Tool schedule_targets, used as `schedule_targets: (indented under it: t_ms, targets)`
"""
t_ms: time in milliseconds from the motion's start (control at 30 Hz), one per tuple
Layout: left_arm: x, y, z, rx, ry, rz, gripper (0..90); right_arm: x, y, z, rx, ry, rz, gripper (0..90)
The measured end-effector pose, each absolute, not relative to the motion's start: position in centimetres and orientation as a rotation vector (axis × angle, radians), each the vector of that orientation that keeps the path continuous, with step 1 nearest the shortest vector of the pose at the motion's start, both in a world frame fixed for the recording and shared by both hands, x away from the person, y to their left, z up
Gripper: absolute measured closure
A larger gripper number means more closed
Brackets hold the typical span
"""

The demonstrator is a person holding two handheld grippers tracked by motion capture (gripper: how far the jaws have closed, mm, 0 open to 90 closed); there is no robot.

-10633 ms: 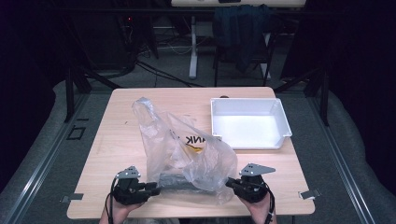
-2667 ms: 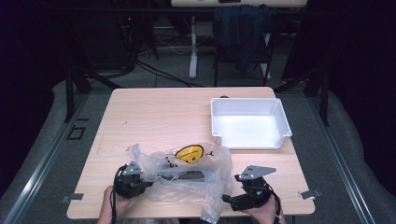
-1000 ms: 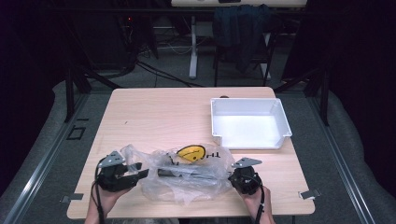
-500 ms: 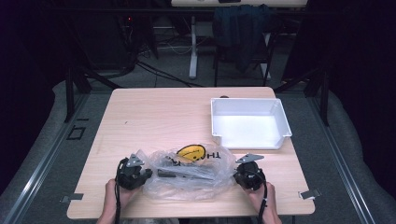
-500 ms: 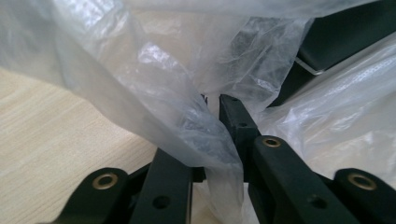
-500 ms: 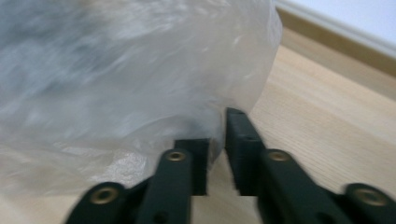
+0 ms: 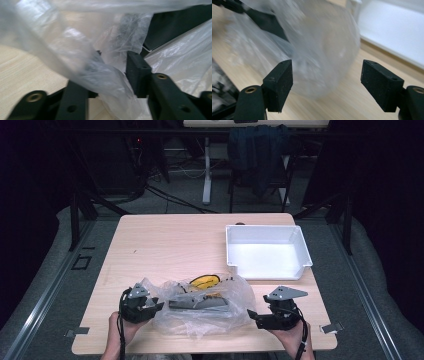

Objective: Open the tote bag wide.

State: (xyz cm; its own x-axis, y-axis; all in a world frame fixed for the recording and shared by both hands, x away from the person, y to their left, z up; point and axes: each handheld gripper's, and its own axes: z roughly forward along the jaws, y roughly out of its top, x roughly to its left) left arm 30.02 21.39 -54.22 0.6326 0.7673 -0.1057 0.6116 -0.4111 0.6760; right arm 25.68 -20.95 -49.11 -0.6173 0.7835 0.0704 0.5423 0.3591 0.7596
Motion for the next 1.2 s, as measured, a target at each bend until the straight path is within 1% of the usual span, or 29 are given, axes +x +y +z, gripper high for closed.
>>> schedule_targets:
  t_ms: [33,67,100,133,167,200,233,267,300,333,367,400,433,467,533,700,733,933,967,1000,1100,1167,1200]
  targets:
    - [30.0,21.5,-53.9,2.15,1.062,0.275,48.3,25.7,-19.7,-48.3,1.113,2.316,1.186,27.1]
    - [29.9,21.5,-53.7,2.142,1.06,0.268,48.3,25.7,-19.7,-48.3,1.113,2.316,1.186,27.1]
    - [29.7,21.8,-52.8,2.128,1.056,0.241,37.2,26.2,-18.6,-48.2,1.093,2.297,1.196,35.0]
    - [29.5,22.0,-52.3,2.117,1.055,0.256,36.2,26.6,-18.0,-48.3,1.084,2.309,1.182,43.4]
    - [29.5,22.2,-51.9,2.103,1.048,0.256,33.9,26.9,-17.5,-48.6,1.091,2.298,1.182,54.7]
    - [29.4,22.5,-51.6,2.085,1.047,0.256,34.4,27.3,-17.3,-49.0,1.091,2.304,1.191,60.8]
    - [29.5,22.7,-51.4,2.073,1.045,0.276,38.3,27.8,-17.1,-49.5,1.098,2.315,1.203,70.6]
    - [29.7,22.8,-51.4,2.061,1.06,0.293,47.4,28.3,-17.0,-49.9,1.122,2.313,1.175,76.7]
    - [30.0,22.7,-51.7,2.052,1.075,0.308,54.8,28.8,-16.9,-50.5,1.144,2.313,1.172,81.3]
    - [30.0,22.7,-51.7,2.052,1.075,0.308,60.2,29.4,-16.9,-51.1,1.164,2.321,1.169,84.7]
    - [30.7,22.1,-52.4,2.079,1.084,0.326,67.9,30.0,-16.9,-51.8,1.206,2.307,1.135,87.7]
    - [31.1,21.7,-52.9,2.106,1.089,0.351,73.8,30.4,-17.0,-52.2,1.231,2.304,1.127,88.5]
    - [31.4,21.3,-53.4,2.118,1.109,0.376,80.6,30.9,-17.1,-52.7,1.257,2.31,1.106,88.9]
    - [31.8,21.1,-54.0,2.131,1.129,0.386,85.1,31.3,-17.2,-53.3,1.288,2.298,1.078,89.3]
    - [32.5,20.7,-54.9,2.175,1.167,0.441,89.2,31.9,-17.1,-54.3,1.33,2.292,1.004,89.7]
    - [33.1,20.8,-56.5,2.272,1.236,0.541,90.0,32.6,-17.4,-56.0,1.376,2.276,0.767,90.0]
    - [33.1,21.0,-56.8,2.306,1.242,0.584,90.0,32.5,-17.6,-56.1,1.385,2.27,0.742,90.0]
    - [32.5,22.2,-56.5,2.313,1.253,0.557,89.7,31.7,-18.3,-56.1,1.387,2.266,0.633,90.0]
    - [32.4,22.3,-56.2,2.313,1.246,0.567,87.3,31.7,-18.5,-56.0,1.392,2.292,0.644,88.7]
    - [32.2,22.3,-55.8,2.299,1.239,0.576,81.3,31.7,-18.6,-56.0,1.401,2.307,0.675,83.1]
    - [31.7,22.7,-54.3,2.267,1.223,0.544,54.3,31.4,-18.8,-54.9,1.39,2.305,0.773,64.9]
    - [31.5,22.8,-53.8,2.249,1.216,0.536,42.7,31.0,-19.0,-54.0,1.379,2.287,0.849,57.7]
    - [31.1,23.0,-53.1,2.231,1.195,0.531,39.1,30.8,-19.1,-53.6,1.369,2.289,0.869,51.2]
